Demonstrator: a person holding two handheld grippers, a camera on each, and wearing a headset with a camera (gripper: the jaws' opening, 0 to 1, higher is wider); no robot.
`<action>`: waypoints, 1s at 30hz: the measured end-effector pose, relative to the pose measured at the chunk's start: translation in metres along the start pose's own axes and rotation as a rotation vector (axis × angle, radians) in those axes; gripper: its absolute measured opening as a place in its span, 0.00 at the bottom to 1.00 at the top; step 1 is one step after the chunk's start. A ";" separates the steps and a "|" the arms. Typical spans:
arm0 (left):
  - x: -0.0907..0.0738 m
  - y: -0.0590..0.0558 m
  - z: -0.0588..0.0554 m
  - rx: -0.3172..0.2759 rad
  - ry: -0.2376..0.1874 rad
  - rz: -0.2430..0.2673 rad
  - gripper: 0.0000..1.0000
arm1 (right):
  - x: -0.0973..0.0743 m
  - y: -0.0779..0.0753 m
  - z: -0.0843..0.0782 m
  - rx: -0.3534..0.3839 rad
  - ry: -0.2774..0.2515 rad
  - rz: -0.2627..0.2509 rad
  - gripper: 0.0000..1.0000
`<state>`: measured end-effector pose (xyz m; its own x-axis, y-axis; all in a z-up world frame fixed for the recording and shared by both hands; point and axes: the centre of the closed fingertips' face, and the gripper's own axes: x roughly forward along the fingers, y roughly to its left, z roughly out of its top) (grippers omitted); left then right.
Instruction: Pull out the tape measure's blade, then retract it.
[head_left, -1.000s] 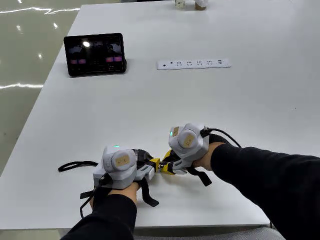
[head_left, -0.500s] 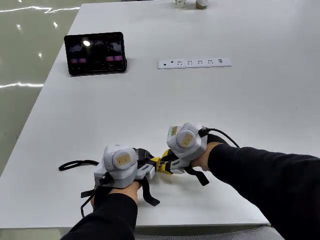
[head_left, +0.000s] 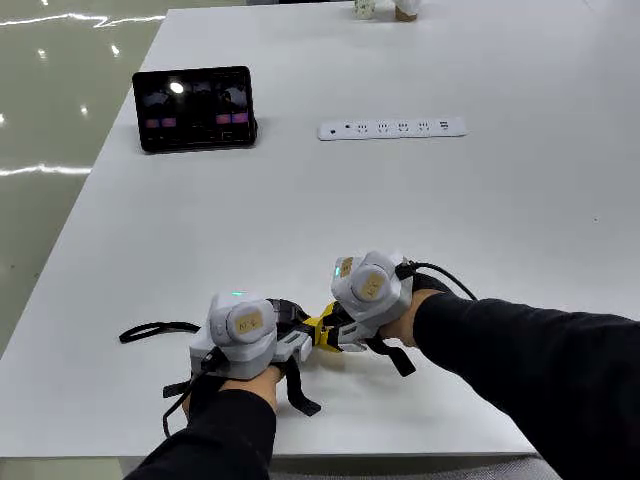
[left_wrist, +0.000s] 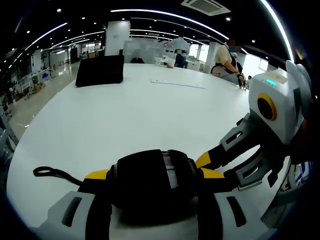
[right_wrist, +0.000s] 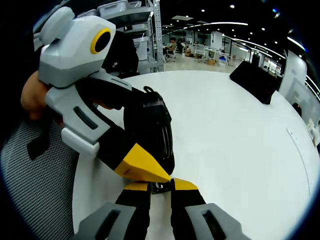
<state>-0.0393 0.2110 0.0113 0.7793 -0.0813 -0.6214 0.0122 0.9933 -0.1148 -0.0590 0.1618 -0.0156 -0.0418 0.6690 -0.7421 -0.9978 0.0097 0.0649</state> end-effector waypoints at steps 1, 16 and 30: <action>0.000 0.000 0.000 0.000 -0.001 0.000 0.64 | 0.000 0.000 0.000 0.001 -0.002 0.000 0.12; 0.000 0.000 0.001 0.003 -0.005 0.002 0.65 | -0.001 0.000 0.000 -0.002 -0.013 -0.004 0.12; 0.000 0.000 0.001 -0.003 -0.015 0.001 0.66 | 0.000 -0.001 0.000 -0.004 0.043 -0.018 0.13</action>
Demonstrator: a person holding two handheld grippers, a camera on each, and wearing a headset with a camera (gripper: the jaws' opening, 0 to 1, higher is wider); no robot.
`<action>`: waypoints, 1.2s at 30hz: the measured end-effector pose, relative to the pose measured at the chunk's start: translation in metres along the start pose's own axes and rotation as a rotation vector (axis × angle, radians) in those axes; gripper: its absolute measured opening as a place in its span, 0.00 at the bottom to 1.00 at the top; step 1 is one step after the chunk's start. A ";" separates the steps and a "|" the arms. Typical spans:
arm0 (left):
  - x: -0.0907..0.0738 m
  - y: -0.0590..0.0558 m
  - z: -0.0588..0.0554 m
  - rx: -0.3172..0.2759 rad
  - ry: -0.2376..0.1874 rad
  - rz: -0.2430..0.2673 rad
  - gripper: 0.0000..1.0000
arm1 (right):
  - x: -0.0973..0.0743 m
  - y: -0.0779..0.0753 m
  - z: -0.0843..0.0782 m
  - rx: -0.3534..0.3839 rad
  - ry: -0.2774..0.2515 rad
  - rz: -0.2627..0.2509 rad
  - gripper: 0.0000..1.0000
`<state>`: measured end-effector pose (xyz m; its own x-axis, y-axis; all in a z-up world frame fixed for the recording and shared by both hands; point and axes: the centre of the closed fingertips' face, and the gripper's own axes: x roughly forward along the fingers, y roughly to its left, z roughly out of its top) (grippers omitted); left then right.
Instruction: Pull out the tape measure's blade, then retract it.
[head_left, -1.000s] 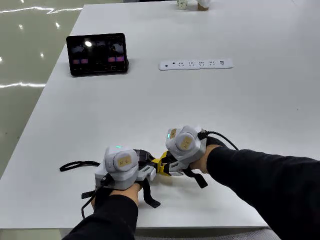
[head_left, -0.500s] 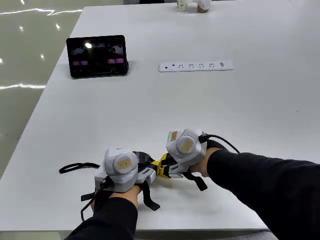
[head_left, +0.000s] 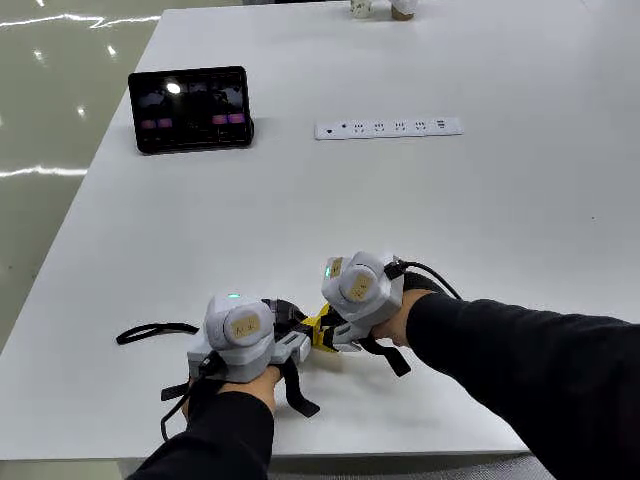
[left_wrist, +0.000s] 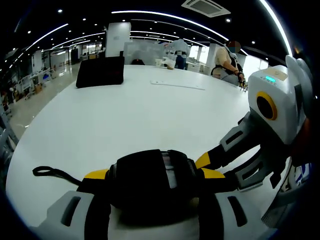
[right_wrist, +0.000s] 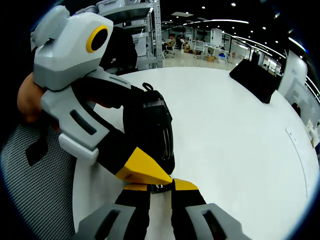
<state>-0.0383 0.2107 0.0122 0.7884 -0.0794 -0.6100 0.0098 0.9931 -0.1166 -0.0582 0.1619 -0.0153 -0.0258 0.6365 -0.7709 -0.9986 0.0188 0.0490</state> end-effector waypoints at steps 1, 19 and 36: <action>0.000 0.000 0.000 -0.004 0.006 0.001 0.66 | 0.000 0.000 0.000 -0.002 0.000 -0.004 0.13; -0.005 0.000 0.000 -0.069 0.056 -0.049 0.65 | -0.015 -0.005 -0.004 0.055 -0.019 -0.040 0.19; -0.013 0.002 0.025 0.071 0.021 -0.139 0.77 | -0.058 -0.012 -0.011 0.147 -0.112 -0.105 0.23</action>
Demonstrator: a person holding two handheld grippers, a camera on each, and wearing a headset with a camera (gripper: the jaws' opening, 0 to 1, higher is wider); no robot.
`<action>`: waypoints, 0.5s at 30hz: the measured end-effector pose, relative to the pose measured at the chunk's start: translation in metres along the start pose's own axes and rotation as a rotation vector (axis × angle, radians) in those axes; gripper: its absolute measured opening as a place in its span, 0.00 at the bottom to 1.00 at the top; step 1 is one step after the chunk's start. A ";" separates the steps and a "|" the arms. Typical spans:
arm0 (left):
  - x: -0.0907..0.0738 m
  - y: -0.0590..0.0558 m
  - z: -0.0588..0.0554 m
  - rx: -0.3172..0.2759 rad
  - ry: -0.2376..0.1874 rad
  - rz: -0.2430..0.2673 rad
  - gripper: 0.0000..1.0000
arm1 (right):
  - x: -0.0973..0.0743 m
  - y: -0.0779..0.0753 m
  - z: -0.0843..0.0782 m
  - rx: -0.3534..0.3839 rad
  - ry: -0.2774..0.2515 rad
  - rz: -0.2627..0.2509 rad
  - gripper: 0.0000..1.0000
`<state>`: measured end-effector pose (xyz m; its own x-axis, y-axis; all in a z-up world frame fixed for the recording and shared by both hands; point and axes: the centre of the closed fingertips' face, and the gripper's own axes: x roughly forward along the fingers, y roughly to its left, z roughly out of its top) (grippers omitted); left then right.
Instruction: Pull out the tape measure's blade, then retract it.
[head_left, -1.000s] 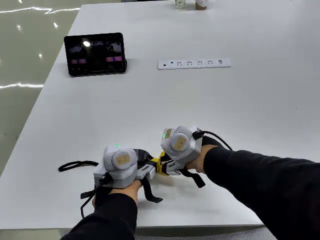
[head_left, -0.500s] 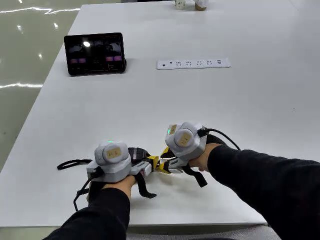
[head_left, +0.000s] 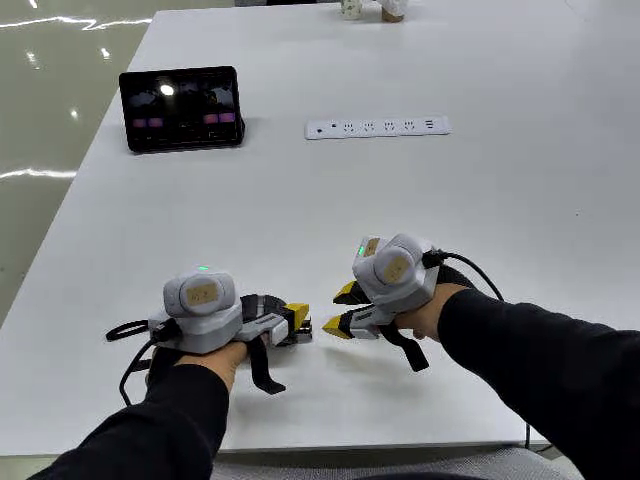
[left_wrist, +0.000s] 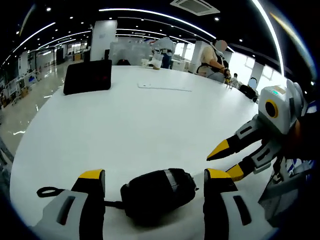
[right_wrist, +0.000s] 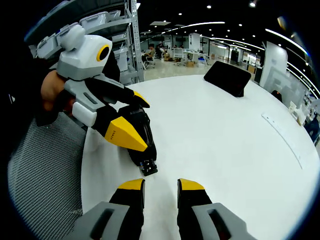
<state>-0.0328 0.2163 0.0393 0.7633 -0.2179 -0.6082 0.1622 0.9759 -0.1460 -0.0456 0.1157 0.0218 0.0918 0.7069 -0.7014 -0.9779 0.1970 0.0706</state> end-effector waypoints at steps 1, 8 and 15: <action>-0.001 0.004 0.001 0.013 -0.004 -0.001 0.78 | -0.005 0.001 0.000 -0.004 -0.008 -0.003 0.24; -0.007 0.011 -0.002 0.039 0.009 -0.082 0.87 | -0.029 -0.005 -0.011 0.017 -0.032 -0.046 0.26; -0.017 0.008 -0.001 0.025 0.023 -0.173 0.99 | -0.052 -0.014 -0.028 0.063 -0.037 -0.098 0.30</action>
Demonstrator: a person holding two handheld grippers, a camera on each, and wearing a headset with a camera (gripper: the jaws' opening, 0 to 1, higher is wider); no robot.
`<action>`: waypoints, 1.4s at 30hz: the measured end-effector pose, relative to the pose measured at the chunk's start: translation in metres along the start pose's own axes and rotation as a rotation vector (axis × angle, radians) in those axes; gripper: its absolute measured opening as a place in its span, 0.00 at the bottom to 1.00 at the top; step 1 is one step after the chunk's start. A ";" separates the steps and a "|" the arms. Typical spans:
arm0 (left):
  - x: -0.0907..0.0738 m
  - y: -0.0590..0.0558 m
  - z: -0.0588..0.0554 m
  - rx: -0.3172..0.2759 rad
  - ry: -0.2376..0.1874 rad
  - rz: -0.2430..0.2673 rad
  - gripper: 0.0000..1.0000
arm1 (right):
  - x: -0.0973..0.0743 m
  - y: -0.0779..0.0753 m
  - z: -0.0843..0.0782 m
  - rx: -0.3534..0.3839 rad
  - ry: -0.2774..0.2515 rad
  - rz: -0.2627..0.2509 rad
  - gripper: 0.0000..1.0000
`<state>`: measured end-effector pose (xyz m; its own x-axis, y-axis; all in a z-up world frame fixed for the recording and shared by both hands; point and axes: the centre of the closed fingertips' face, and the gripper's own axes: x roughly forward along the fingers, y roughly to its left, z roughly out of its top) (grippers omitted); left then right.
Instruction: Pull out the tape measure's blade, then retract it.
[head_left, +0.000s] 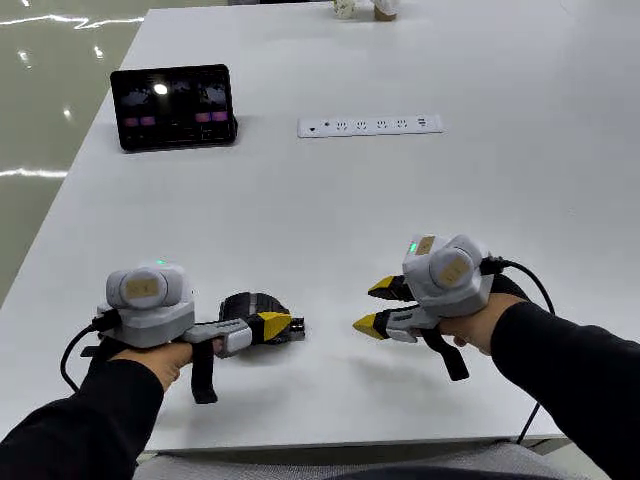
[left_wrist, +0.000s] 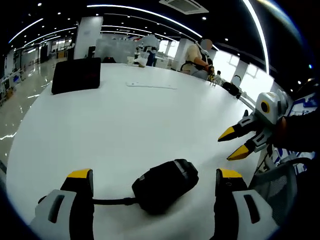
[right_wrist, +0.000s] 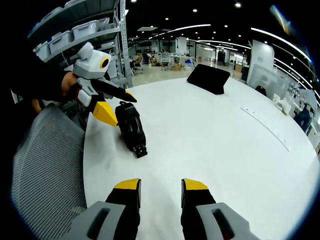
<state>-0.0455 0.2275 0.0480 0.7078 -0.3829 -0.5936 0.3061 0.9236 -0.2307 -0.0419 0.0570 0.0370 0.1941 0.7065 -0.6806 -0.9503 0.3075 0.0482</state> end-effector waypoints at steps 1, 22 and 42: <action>-0.001 0.000 0.001 0.024 -0.003 -0.010 0.99 | -0.003 -0.002 -0.001 0.007 -0.006 -0.006 0.30; -0.036 0.008 -0.017 0.246 0.102 -0.164 0.99 | -0.069 -0.031 -0.066 0.095 0.036 -0.118 0.54; -0.068 0.044 -0.023 0.242 0.146 -0.131 0.99 | -0.132 -0.048 -0.116 0.124 0.056 -0.175 0.80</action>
<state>-0.0950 0.2948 0.0604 0.5588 -0.4754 -0.6795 0.5439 0.8286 -0.1324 -0.0505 -0.1246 0.0393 0.3366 0.5995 -0.7261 -0.8655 0.5008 0.0123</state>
